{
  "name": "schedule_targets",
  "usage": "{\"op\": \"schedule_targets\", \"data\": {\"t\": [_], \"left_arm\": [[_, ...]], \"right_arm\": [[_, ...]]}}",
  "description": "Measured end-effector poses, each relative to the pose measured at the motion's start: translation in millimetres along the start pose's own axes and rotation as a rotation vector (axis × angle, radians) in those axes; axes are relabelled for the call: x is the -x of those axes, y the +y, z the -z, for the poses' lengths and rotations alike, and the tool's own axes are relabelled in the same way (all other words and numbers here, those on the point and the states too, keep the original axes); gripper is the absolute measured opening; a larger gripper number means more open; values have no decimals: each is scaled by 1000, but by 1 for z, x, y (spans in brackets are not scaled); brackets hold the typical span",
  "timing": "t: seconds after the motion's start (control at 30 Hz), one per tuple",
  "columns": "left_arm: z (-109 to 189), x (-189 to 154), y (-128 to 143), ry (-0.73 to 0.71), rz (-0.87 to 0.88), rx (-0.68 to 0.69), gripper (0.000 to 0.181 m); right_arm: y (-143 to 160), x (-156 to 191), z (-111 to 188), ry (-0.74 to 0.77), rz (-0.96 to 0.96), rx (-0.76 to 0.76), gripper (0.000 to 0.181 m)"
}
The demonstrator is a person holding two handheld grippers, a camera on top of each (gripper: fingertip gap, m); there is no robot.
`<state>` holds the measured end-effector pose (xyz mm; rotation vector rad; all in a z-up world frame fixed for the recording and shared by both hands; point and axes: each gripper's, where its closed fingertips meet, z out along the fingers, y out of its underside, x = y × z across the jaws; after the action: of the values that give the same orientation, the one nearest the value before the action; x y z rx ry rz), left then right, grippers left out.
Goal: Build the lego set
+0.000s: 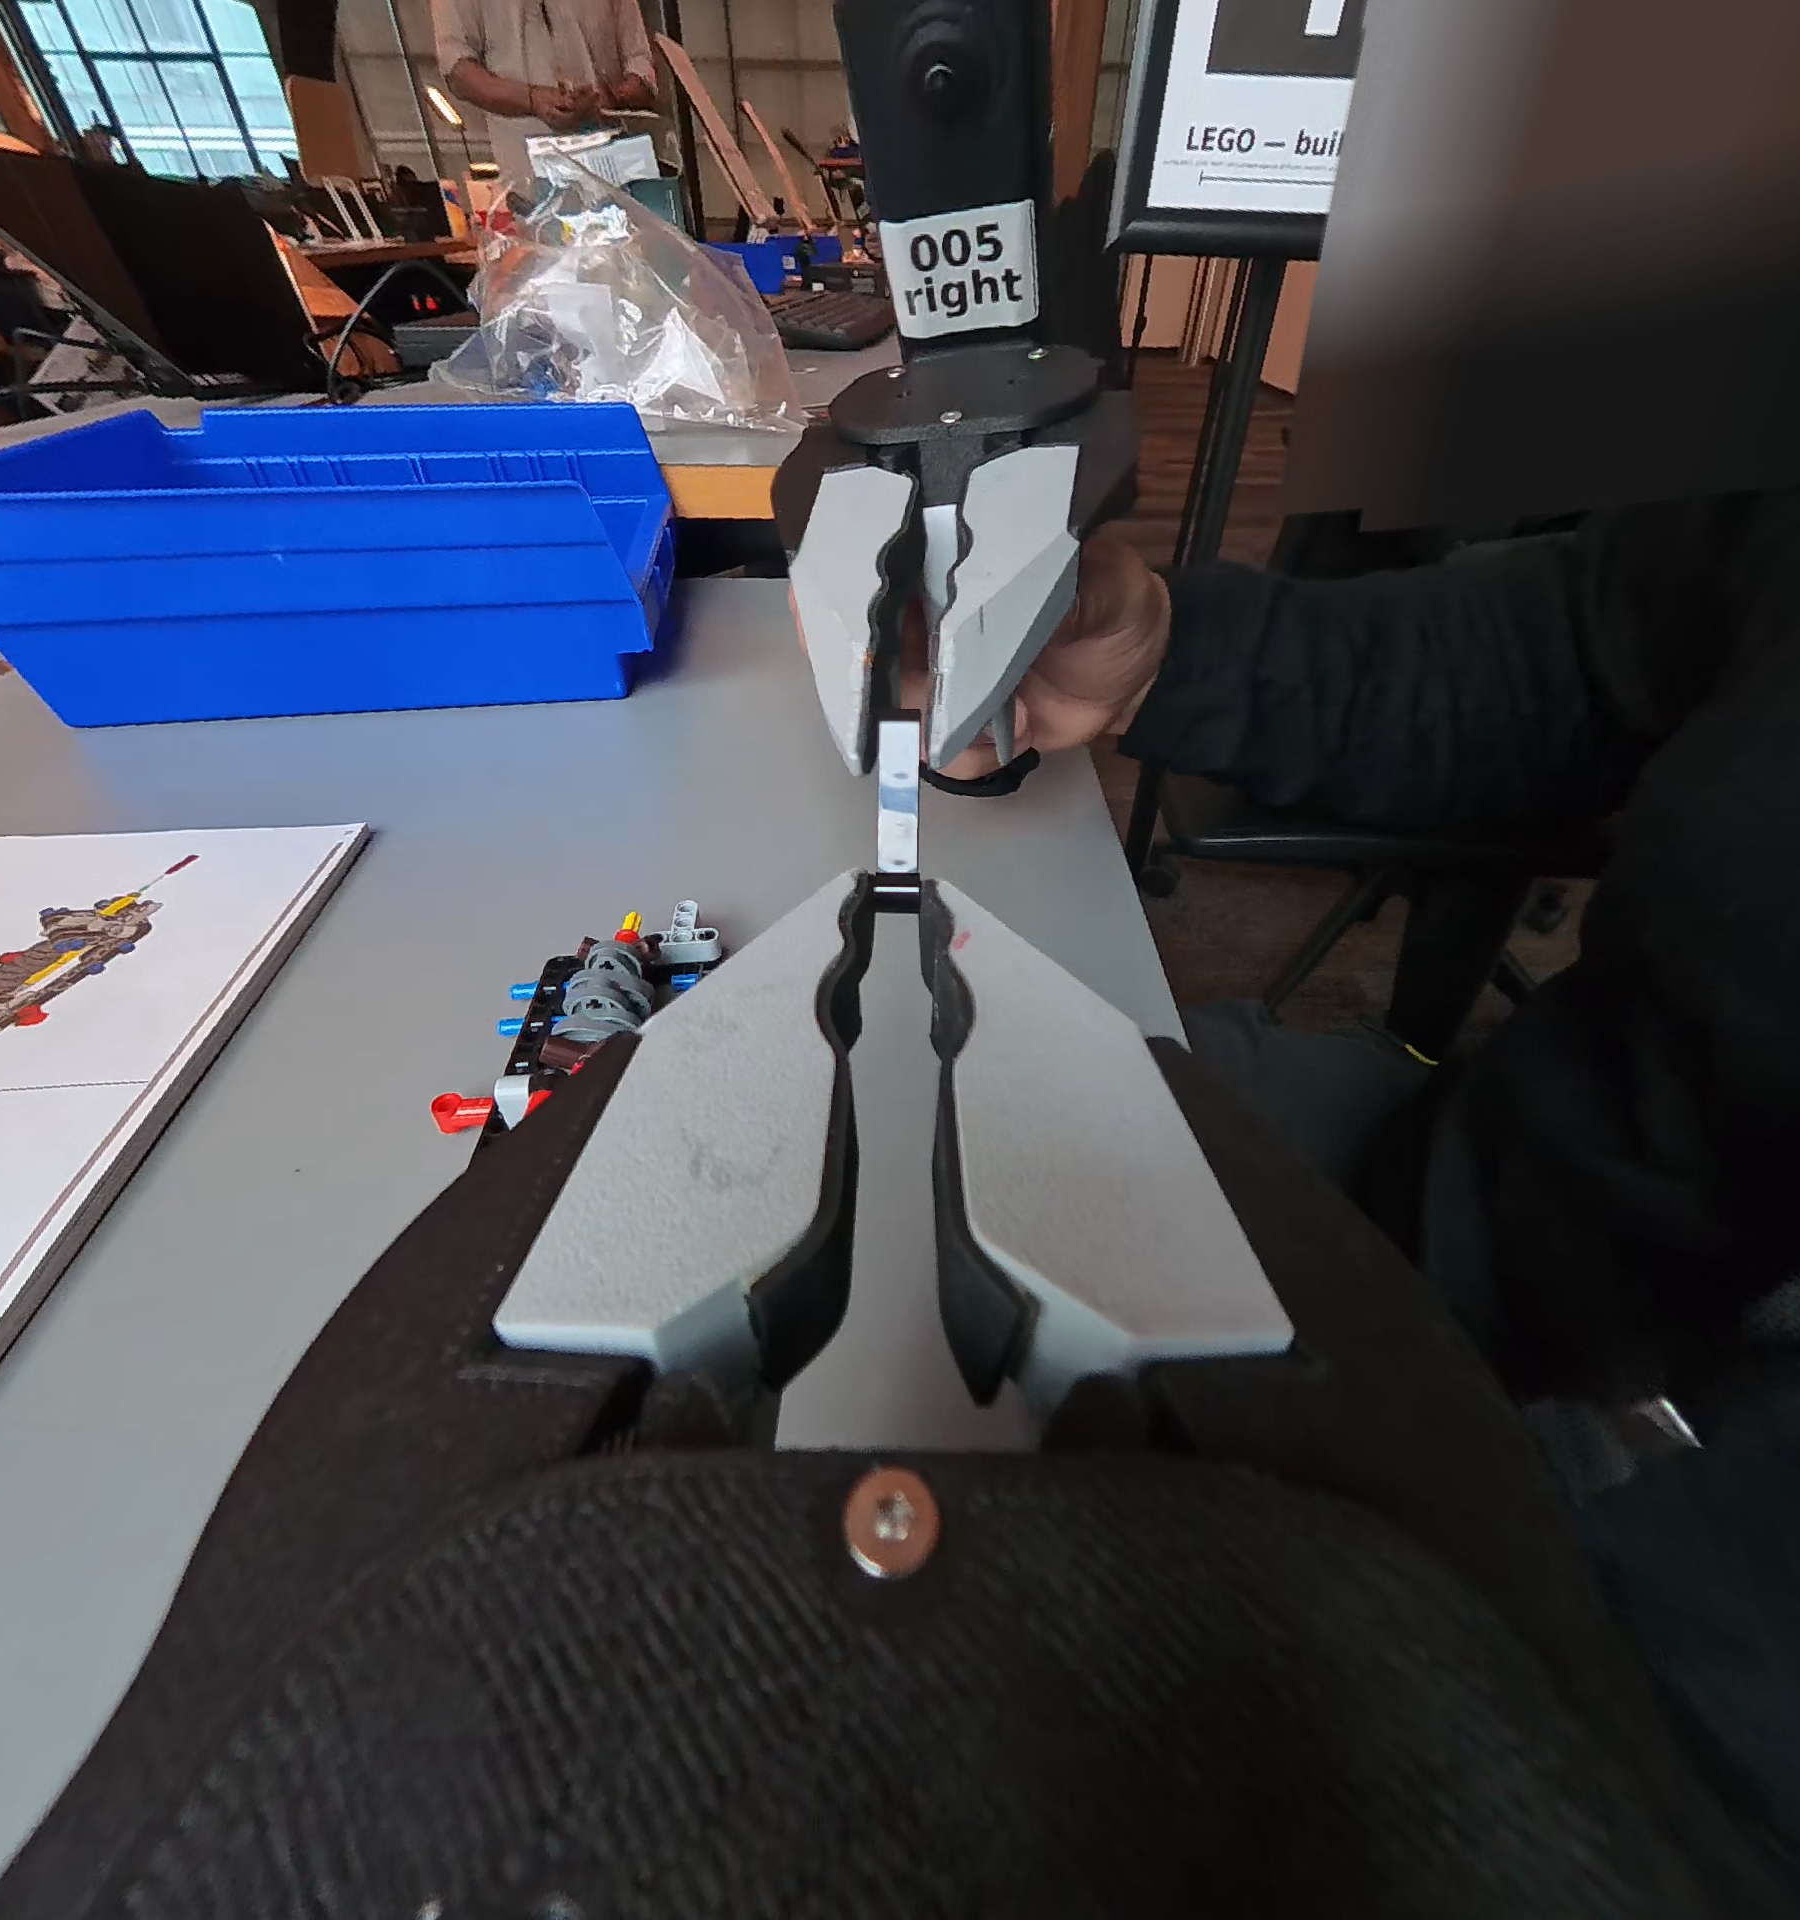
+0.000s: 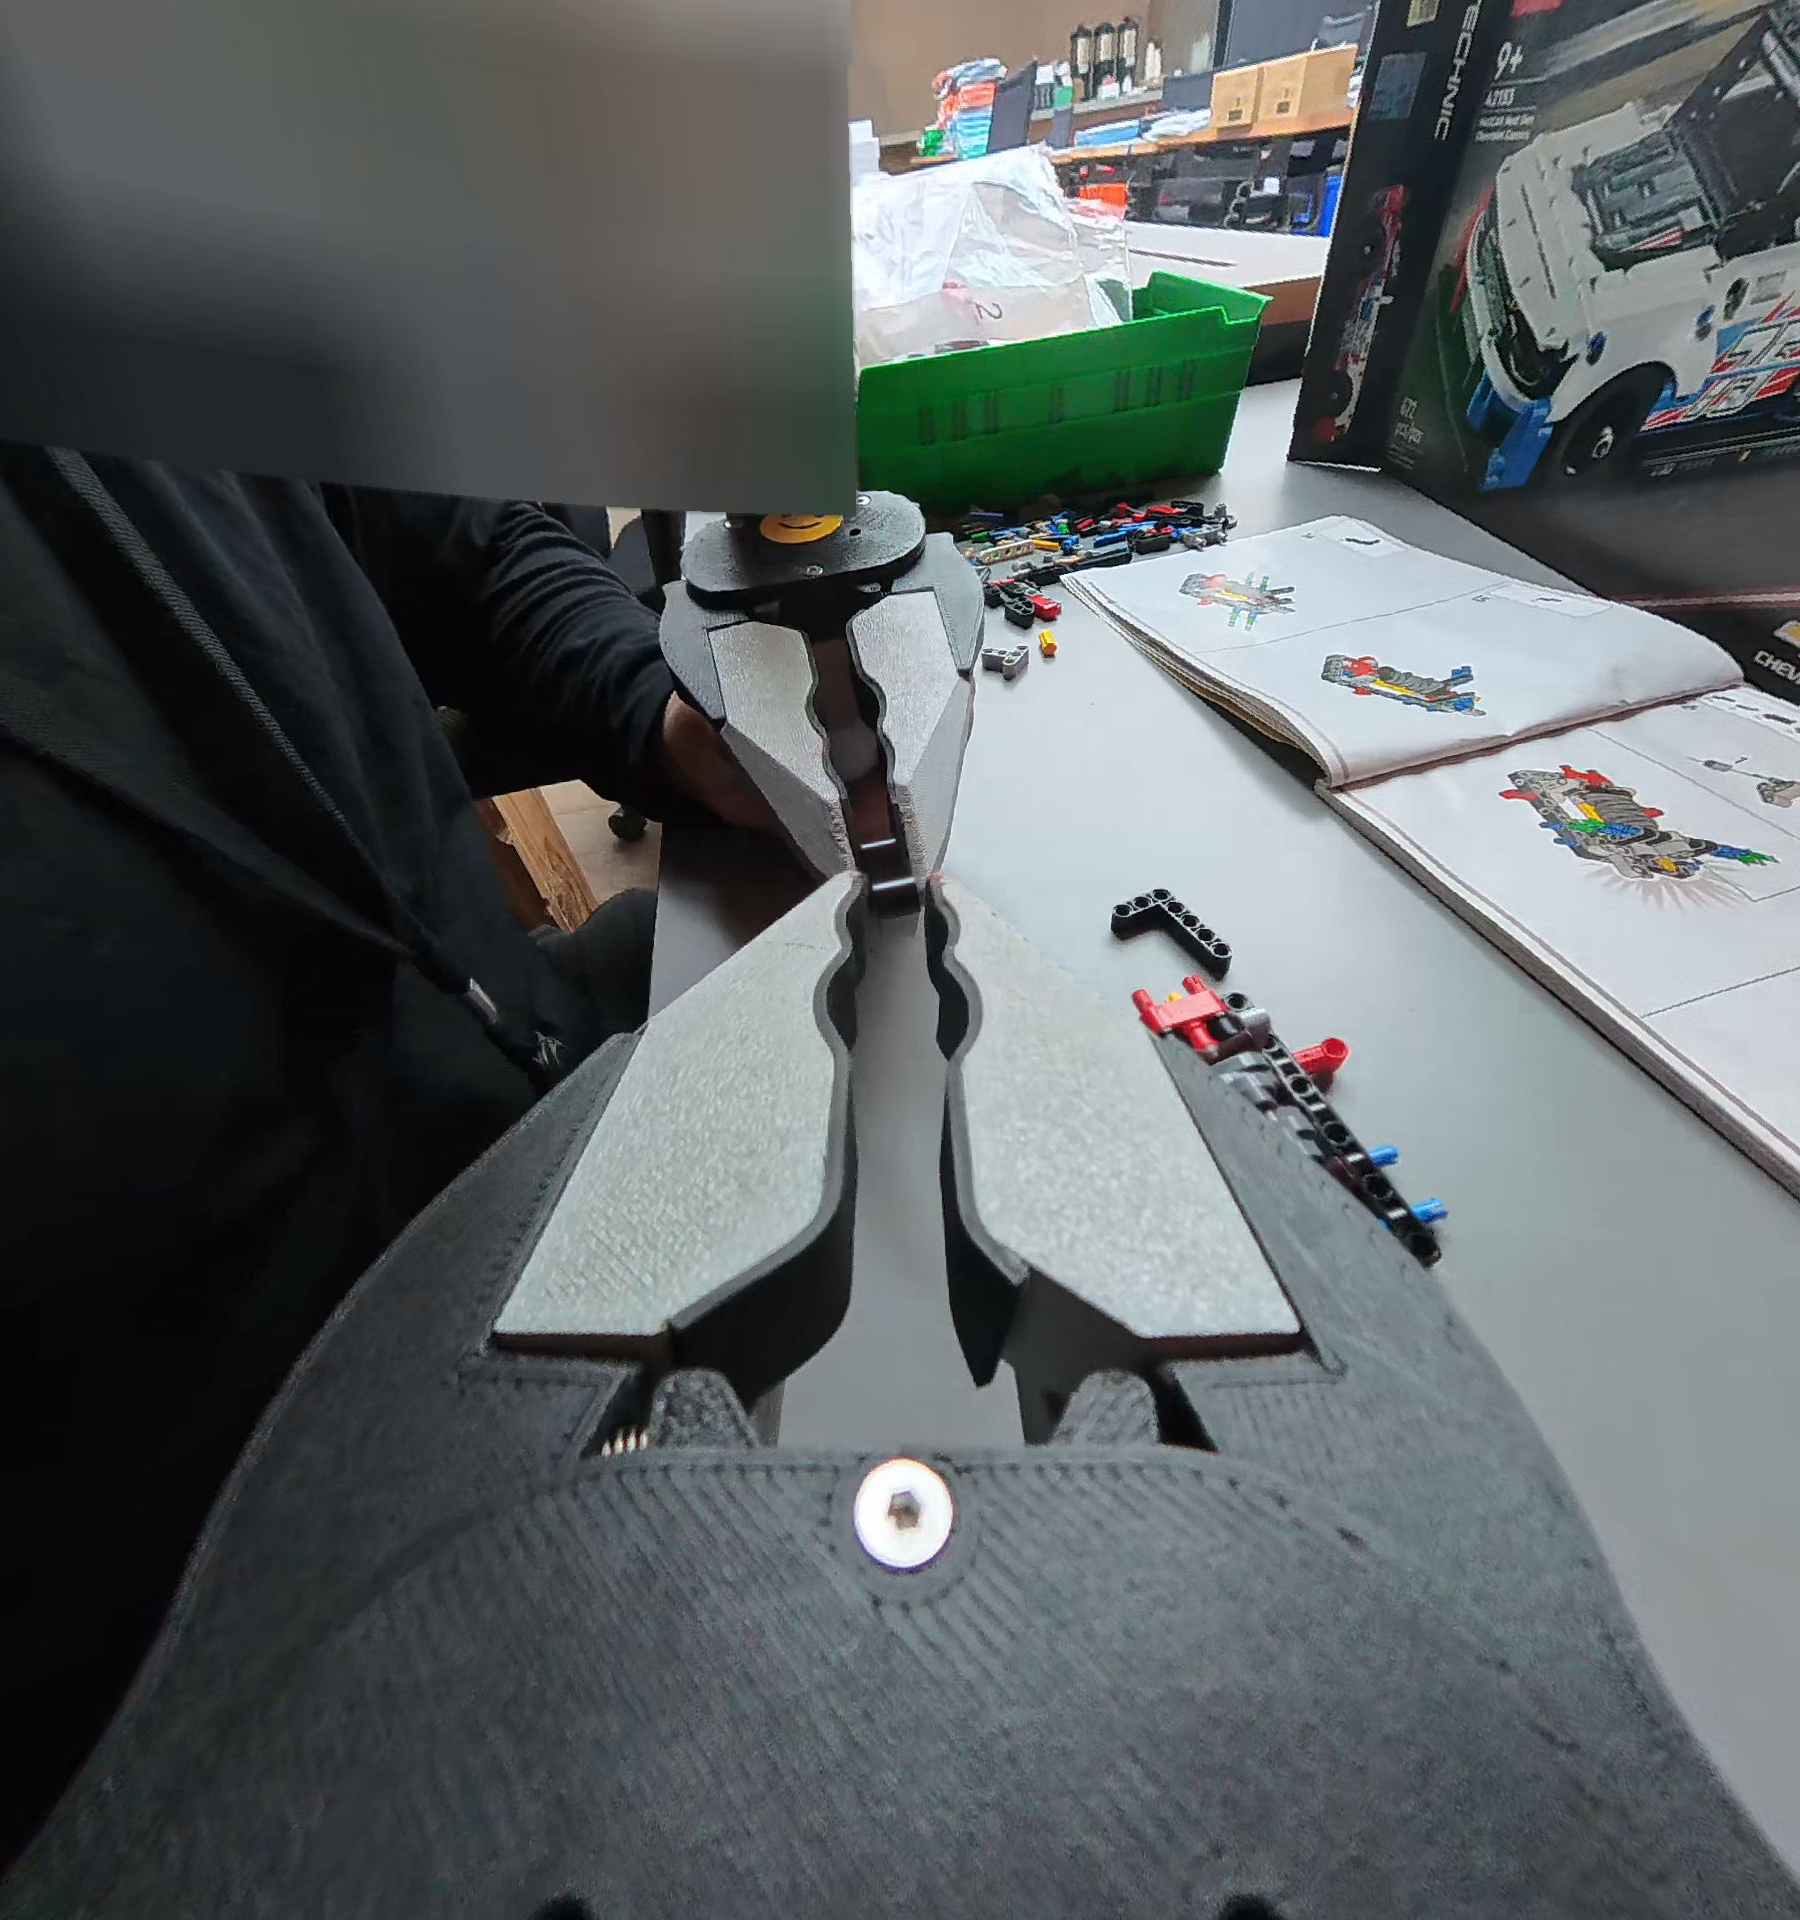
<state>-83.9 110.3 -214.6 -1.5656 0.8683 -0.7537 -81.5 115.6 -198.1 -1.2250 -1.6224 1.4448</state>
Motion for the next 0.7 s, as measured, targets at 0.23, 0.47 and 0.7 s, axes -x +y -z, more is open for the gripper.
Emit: {"op": "schedule_targets", "data": {"t": [0.23, 0.47, 0.7], "left_arm": [[2, 4, 2, -25, 12, 10, 6], [4, 7, 2, -35, 41, 14, 6], [3, 7, 4, -38, 40, 23, 6]], "right_arm": [[-7, -3, -8, -12, 30, 13, 5], [-12, -5, -14, -26, 26, 0, 5], [-11, -4, -16, -28, 37, 14, 8]]}}
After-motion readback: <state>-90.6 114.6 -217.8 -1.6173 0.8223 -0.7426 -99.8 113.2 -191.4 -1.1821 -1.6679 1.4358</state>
